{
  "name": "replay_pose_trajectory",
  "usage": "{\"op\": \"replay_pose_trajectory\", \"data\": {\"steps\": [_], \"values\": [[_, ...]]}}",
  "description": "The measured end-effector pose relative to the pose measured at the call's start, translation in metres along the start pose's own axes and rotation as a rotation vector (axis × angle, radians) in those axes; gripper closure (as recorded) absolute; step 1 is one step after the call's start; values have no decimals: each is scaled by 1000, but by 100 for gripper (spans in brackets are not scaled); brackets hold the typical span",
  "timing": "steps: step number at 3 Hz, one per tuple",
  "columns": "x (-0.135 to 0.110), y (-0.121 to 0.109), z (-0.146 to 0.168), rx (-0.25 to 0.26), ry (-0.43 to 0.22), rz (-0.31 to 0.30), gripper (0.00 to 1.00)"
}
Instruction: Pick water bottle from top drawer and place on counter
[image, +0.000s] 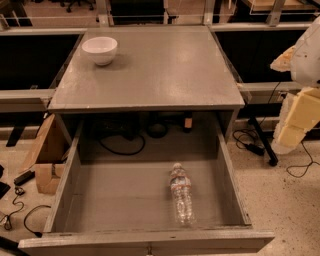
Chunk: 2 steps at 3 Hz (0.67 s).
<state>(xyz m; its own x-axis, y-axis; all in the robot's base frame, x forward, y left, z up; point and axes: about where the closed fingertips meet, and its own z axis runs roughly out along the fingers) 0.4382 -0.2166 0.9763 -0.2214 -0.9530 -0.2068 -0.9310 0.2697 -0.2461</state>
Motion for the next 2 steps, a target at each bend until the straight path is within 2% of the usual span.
{"op": "replay_pose_trajectory", "data": {"steps": [1,2], "values": [[0,0,0,0,0,0,0],[-6,-4,5,8,-22,31,0]]}}
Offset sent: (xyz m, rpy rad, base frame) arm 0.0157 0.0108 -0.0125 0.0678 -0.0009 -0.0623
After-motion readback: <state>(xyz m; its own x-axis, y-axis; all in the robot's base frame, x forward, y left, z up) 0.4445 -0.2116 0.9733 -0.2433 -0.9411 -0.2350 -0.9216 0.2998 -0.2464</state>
